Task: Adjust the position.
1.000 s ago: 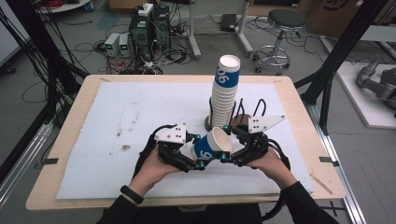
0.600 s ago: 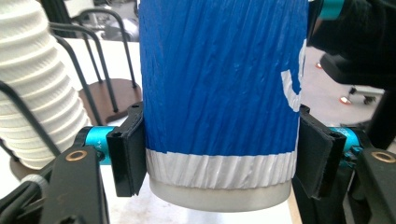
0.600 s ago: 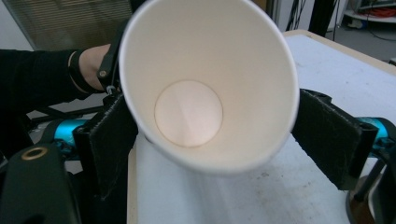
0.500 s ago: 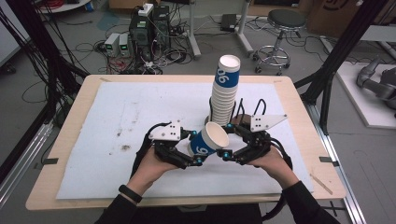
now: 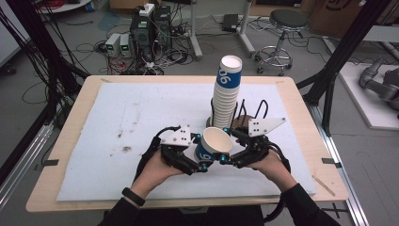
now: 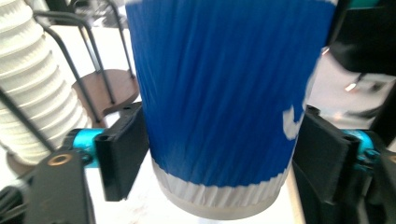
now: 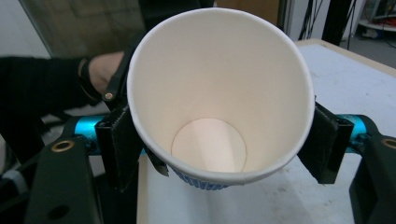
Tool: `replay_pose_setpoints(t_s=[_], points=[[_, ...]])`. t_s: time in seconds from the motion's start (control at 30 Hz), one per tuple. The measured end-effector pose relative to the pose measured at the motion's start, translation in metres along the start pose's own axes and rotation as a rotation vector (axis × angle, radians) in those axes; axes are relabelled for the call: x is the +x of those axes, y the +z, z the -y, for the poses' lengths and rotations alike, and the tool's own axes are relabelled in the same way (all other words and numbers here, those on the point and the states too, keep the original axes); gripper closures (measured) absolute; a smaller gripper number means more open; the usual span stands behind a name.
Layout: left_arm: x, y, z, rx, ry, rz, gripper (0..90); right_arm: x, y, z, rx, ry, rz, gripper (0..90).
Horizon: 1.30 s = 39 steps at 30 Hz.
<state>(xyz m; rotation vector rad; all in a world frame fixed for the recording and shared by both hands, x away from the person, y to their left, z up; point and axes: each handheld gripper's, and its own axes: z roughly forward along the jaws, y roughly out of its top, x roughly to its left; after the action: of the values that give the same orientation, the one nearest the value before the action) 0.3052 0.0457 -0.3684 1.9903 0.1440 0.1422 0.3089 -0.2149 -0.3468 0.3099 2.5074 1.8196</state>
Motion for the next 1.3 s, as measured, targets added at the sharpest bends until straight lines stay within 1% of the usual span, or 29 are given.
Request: replay_pose_setpoints(t_s=[0.03, 0.1, 0.17, 0.23, 0.3, 0.37, 0.4, 0.47, 0.63, 0.7, 0.77, 0.87, 0.97, 1.13, 1.2, 1.23, 1.3], points=[[0.000, 0.001, 0.000, 0.007, 0.003, 0.003, 23.2, 0.001, 0.000, -0.001, 0.007, -0.009, 0.004, 25.6], [-0.001, 0.003, 0.001, 0.017, 0.010, 0.012, 27.7, 0.002, 0.000, -0.002, 0.015, -0.017, 0.004, 25.5], [-0.001, 0.004, 0.003, -0.012, -0.005, 0.020, 29.5, 0.003, 0.001, -0.003, 0.017, -0.020, 0.003, 24.2], [0.000, 0.005, 0.006, -0.065, -0.031, 0.036, 29.5, 0.005, 0.002, -0.003, -0.001, -0.017, 0.009, 21.7], [0.000, 0.005, 0.007, -0.097, -0.046, 0.045, 29.6, 0.004, 0.002, -0.003, -0.037, 0.008, 0.004, 20.5], [-0.001, 0.005, 0.007, -0.105, -0.041, 0.041, 29.6, 0.003, 0.002, -0.003, -0.058, 0.035, -0.016, 19.6], [0.000, 0.005, 0.007, -0.116, -0.040, 0.042, 29.6, 0.003, 0.002, -0.003, -0.065, 0.046, -0.024, 19.3], [-0.001, 0.005, 0.008, -0.139, -0.049, 0.046, 29.7, 0.003, 0.003, -0.002, -0.098, 0.067, -0.036, 19.0], [0.000, 0.008, 0.011, -0.157, -0.067, 0.055, 29.8, 0.003, 0.006, -0.001, -0.124, 0.091, -0.040, 18.5], [0.000, 0.009, 0.011, -0.159, -0.069, 0.054, 29.8, 0.003, 0.007, -0.001, -0.124, 0.078, -0.031, 20.0], [0.001, 0.009, 0.011, -0.161, -0.078, 0.055, 29.7, 0.003, 0.007, -0.001, -0.130, 0.086, -0.031, 21.1], [0.000, 0.008, 0.010, -0.146, -0.081, 0.051, 28.5, 0.003, 0.008, -0.001, -0.128, 0.070, -0.025, 22.3], [-0.001, 0.007, 0.006, -0.148, -0.093, 0.044, 22.9, 0.004, 0.008, -0.001, -0.134, 0.057, -0.014, 22.7], [-0.002, 0.004, 0.001, -0.181, -0.105, 0.042, 20.8, 0.005, 0.008, -0.001, -0.136, 0.055, -0.016, 22.7], [-0.002, 0.003, 0.001, -0.185, -0.106, 0.040, 20.8, 0.005, 0.009, -0.001, -0.138, 0.056, -0.014, 22.7], [-0.002, 0.003, 0.001, -0.200, -0.120, 0.040, 20.8, 0.006, 0.010, -0.001, -0.138, 0.053, -0.016, 22.7], [-0.001, 0.001, 0.001, -0.218, -0.136, 0.054, 21.0, 0.007, 0.011, -0.001, -0.139, 0.052, -0.019, 22.7]])
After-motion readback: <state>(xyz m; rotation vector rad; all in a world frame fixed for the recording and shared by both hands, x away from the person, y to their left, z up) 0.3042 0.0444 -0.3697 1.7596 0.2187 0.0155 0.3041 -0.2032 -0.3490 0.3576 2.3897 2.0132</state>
